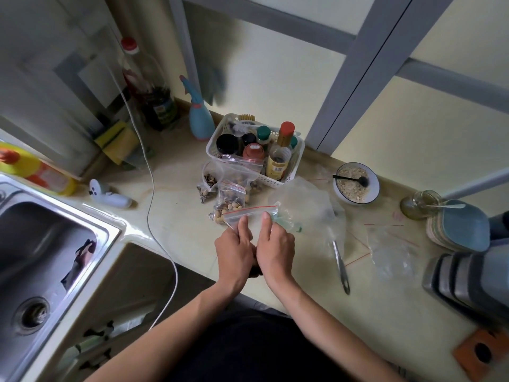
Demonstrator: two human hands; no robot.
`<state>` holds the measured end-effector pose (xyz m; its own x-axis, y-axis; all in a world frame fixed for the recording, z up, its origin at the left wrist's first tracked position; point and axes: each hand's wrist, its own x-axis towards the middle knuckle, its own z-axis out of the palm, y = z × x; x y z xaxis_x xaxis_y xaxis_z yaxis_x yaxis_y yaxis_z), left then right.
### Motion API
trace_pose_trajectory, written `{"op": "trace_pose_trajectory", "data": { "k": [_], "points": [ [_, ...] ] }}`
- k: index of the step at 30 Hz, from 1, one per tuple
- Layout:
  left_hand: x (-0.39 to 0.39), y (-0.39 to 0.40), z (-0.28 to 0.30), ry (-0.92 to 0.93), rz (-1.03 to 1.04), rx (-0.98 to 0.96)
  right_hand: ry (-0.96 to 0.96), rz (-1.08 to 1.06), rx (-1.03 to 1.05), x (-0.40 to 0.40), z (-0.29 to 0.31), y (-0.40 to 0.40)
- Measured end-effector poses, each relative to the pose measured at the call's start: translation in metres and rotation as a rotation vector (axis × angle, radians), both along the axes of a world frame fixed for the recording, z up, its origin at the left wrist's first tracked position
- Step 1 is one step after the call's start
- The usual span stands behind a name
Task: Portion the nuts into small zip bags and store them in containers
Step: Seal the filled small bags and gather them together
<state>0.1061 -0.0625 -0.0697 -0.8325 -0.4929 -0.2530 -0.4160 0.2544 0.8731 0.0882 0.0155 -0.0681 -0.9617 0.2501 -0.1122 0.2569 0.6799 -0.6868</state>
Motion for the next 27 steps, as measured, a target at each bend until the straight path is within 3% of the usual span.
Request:
{"op": "trace_pose_trajectory", "data": {
  "k": [7,12,22,27],
  "points": [
    [0.002,-0.005,0.0,0.05,-0.016,-0.029,-0.031,-0.005,-0.081,-0.003,-0.002,0.001],
    [0.009,-0.009,0.001,-0.001,-0.043,0.079,-0.051,-0.004,-0.19,-0.006,0.002,0.003],
    [0.012,-0.015,0.014,-0.053,0.024,0.701,0.007,-0.037,-0.238,-0.005,0.005,0.006],
    [0.009,-0.025,0.011,-0.116,0.102,0.696,-0.102,-0.06,-0.447,-0.003,0.001,0.008]
  ]
}}
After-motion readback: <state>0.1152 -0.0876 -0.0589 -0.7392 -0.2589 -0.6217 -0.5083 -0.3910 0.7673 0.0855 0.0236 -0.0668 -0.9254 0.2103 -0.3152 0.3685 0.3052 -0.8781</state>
